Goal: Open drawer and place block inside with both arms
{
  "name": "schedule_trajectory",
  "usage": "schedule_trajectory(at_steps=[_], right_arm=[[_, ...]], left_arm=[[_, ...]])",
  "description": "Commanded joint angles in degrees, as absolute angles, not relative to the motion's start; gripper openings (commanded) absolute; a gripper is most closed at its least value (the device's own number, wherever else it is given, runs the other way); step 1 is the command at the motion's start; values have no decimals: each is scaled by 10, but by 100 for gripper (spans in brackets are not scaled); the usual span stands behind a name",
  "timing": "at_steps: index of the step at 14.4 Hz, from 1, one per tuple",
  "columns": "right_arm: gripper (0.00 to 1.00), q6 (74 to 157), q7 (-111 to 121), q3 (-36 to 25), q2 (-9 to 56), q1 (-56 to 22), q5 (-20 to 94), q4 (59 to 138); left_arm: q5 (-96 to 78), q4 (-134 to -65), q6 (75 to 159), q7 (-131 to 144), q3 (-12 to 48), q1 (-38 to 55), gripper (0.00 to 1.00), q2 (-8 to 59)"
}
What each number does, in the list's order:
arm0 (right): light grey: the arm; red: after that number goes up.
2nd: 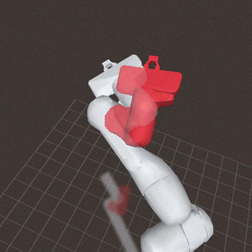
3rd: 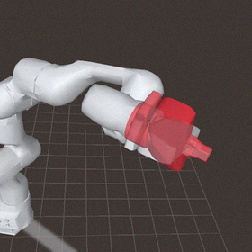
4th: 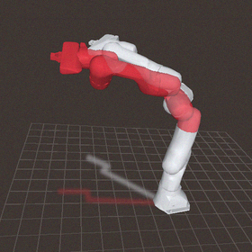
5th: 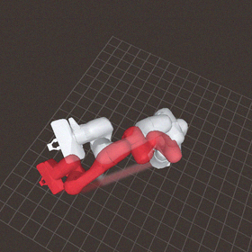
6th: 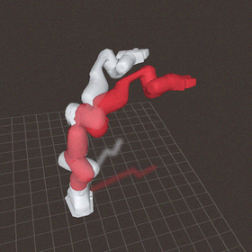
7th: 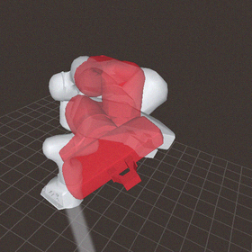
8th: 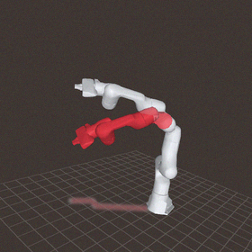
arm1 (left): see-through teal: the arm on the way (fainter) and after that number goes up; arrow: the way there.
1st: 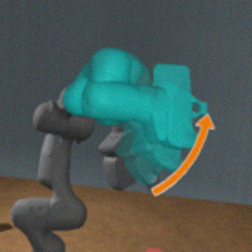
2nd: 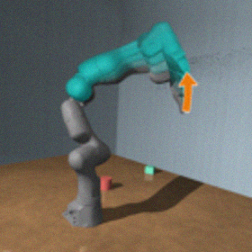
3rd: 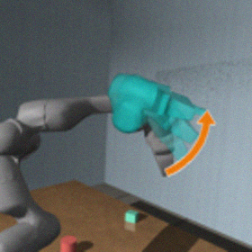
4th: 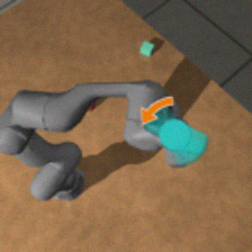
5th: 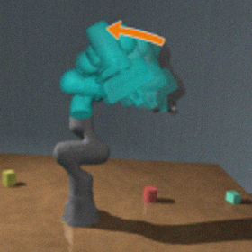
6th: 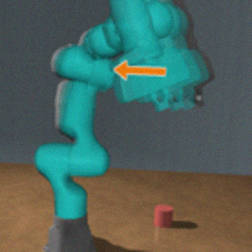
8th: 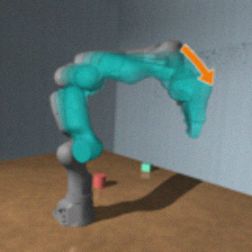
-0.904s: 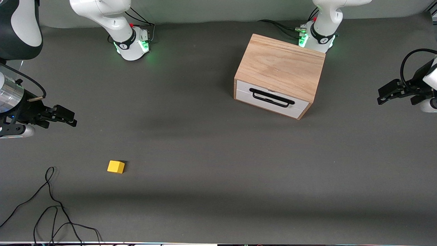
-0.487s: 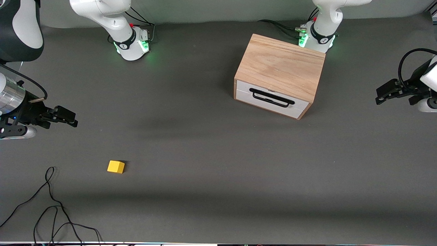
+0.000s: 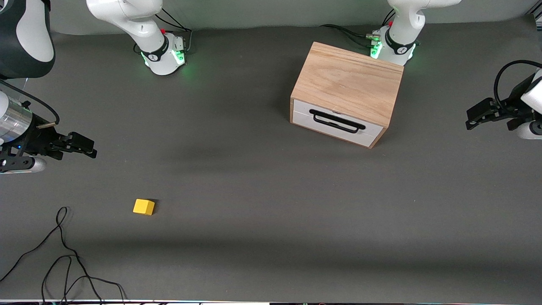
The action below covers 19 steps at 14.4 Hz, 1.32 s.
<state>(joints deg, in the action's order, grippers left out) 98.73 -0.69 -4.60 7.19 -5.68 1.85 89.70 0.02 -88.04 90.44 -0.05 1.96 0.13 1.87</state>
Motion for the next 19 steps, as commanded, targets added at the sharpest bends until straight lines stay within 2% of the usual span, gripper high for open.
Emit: schedule_trajectory(at_steps=[1,13,19], right_arm=[[100,984,-4,-48,76,-59,17,896],[100,972,-4,-54,66,-55,18,894],[100,969,-4,-45,72,-93,23,892]], left_arm=[[3,-877,898,-10,20,0,100,20],[1,-888,897,-11,20,-2,100,16],[4,-887,898,-11,20,0,100,19]])
